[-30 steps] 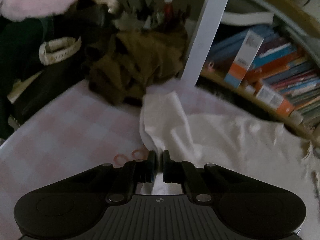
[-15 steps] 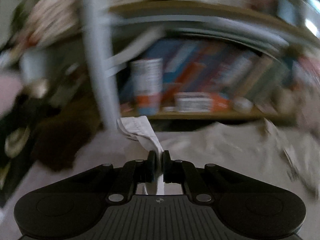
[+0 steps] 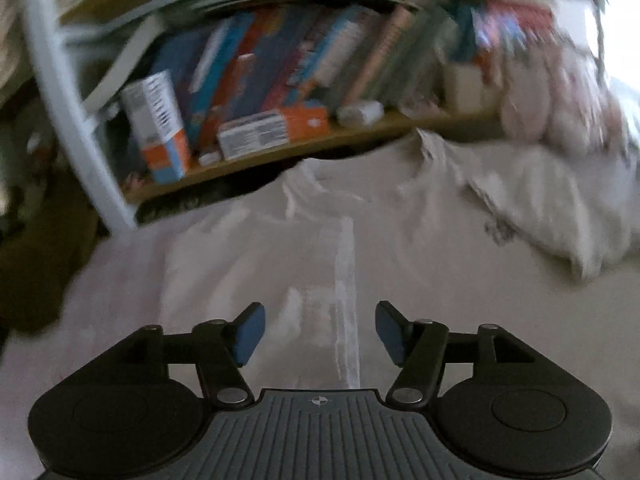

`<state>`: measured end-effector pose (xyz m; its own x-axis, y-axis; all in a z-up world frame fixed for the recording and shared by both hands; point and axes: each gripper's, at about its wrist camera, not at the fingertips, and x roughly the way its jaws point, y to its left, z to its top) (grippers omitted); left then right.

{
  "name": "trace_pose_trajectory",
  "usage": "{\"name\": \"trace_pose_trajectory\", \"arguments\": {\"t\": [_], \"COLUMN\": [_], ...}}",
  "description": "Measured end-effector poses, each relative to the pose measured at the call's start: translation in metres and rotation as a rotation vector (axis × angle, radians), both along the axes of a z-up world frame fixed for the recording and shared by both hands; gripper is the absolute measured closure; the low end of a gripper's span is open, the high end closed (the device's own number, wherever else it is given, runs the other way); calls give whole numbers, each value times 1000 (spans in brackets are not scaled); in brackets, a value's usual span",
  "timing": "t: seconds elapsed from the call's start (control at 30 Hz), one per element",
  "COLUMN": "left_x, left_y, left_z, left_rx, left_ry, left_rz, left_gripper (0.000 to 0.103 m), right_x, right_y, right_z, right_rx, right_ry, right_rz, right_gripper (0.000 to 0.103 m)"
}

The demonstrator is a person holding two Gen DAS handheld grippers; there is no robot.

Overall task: Fold clothes
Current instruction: 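Lift the pinched side with the left gripper, fold it over the front, release, then move the right gripper to the shirt hem while the left gripper follows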

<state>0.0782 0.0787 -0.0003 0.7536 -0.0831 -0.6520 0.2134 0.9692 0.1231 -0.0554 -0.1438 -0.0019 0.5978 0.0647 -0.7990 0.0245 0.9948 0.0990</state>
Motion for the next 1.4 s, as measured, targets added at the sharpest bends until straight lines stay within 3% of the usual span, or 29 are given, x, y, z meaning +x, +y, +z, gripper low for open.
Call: {"name": "trace_pose_trajectory", "arguments": {"t": [0.13, 0.3, 0.47, 0.67, 1.03, 1.2, 1.4], "left_x": [-5, -19, -39, -58, -98, -121, -138], "left_y": [26, 46, 44, 30, 22, 19, 19], "left_z": [5, 4, -1, -11, -7, -5, 2], "left_rx": [-75, -79, -55, 28, 27, 13, 0], "left_ry": [23, 47, 63, 91, 89, 103, 77], "left_rz": [105, 187, 189, 195, 270, 267, 226], "left_gripper": [41, 41, 41, 39, 37, 35, 32], "right_x": [4, 7, 8, 8, -4, -15, -22], "right_y": [0, -1, -3, -7, -10, -1, 3], "right_z": [-1, -1, 0, 4, -1, -2, 4], "right_rx": [-1, 7, 12, 18, 43, 44, 51], "right_ry": [-2, -6, -18, -35, -45, -50, -73], "right_rz": [20, 45, 56, 89, 166, 208, 163], "right_gripper": [4, 4, 4, 4, 4, 4, 4]}}
